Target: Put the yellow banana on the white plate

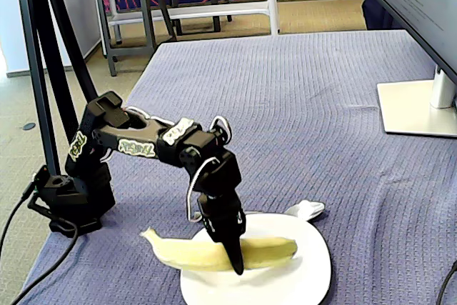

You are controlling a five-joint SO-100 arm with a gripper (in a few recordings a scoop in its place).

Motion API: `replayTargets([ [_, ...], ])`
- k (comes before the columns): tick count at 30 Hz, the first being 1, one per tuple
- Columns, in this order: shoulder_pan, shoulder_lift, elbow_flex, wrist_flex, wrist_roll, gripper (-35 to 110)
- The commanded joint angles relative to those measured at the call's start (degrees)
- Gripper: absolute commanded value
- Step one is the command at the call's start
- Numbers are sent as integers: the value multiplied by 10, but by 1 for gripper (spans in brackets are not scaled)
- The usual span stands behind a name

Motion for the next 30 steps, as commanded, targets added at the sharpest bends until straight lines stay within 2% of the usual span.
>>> replayTargets([
  [1, 6, 3, -71, -4, -5, 1],
  [7, 1, 11, -65, -2, -11, 3],
  [14, -5, 25, -45, 0, -13, 12],
  [17, -7, 30, -35, -2, -7, 20],
  [30, -25, 33, -2, -2, 1, 32],
])
